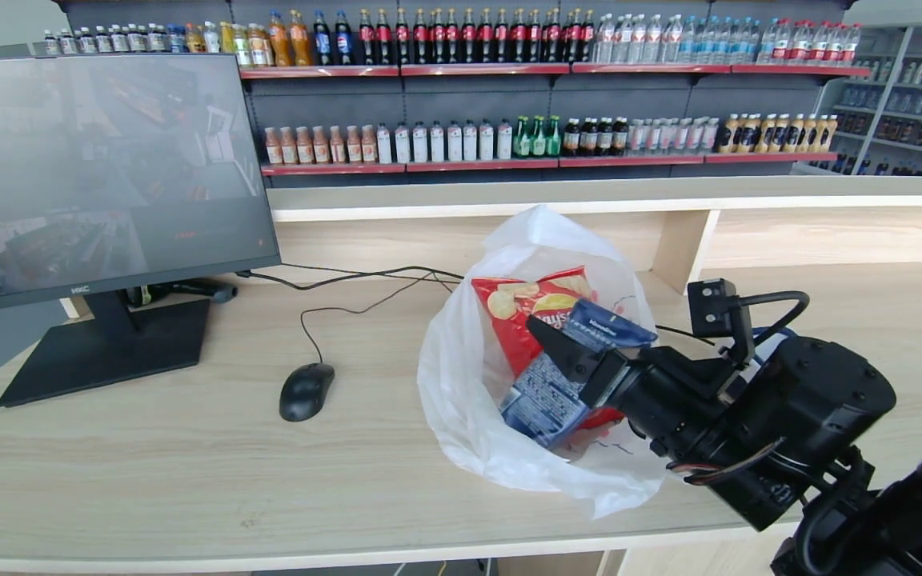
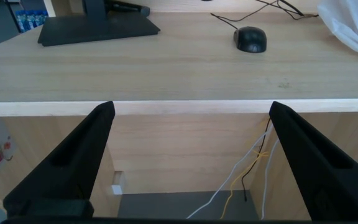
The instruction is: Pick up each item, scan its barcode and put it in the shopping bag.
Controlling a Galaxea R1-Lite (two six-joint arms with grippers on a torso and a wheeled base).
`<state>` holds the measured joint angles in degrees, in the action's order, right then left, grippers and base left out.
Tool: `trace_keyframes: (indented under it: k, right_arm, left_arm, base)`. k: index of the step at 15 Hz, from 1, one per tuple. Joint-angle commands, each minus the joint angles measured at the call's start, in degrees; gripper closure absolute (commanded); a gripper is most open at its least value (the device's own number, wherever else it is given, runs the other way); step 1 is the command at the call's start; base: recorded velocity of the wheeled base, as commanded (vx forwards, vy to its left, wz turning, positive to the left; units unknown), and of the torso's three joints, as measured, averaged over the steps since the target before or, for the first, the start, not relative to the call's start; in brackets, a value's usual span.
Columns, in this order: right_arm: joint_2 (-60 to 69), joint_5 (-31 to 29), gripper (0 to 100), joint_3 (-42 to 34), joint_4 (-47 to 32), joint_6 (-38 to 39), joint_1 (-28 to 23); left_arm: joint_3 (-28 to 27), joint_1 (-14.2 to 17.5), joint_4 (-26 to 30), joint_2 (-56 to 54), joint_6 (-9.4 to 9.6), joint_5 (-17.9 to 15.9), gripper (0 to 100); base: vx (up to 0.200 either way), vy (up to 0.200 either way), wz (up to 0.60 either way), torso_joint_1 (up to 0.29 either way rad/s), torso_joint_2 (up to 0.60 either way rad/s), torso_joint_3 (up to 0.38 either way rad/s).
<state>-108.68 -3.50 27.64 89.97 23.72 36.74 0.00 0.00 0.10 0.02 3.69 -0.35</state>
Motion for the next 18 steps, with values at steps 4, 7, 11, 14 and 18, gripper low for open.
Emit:
trace_keyframes:
  k: [4, 7, 11, 14, 18]
  right_arm:
    - [-2.2, 0.1, 0, 1.8, 0.0, -2.4, -2.4]
    - [-4.5, 0.2, 0, 7.2, 0.0, -3.8, -5.1]
    - [-5.4, 0.2, 0, 8.9, 0.0, -6.4, -5.2]
    - [-5.5, -0.1, 0, 9.2, 0.0, -7.6, -6.3]
    - [-3.7, -3.6, 0, 10.6, 0.0, -7.9, -8.8]
  left_arm:
    - [0.0, 0.0, 0.0, 0.0, -0.09, 0.0, 0]
    - [0.0, 0.0, 0.0, 0.0, -0.09, 0.0, 0]
    - [0.0, 0.0, 0.0, 0.0, -0.09, 0.0, 0]
    - [0.0, 0.0, 0.0, 0.0, 0.0, 0.0, 0]
    - [0.0, 0.0, 0.0, 0.0, -0.09, 0.0, 0]
  base:
    - [0.0, 0.0, 0.0, 0.0, 0.0, 0.0]
    - [0.0, 0.0, 0.0, 0.0, 0.0, 0.0]
    - [0.0, 0.0, 0.0, 0.0, 0.0, 0.0]
    - [0.0, 0.0, 0.0, 0.0, 0.0, 0.0]
    - [0.0, 0.0, 0.0, 0.0, 0.0, 0.0]
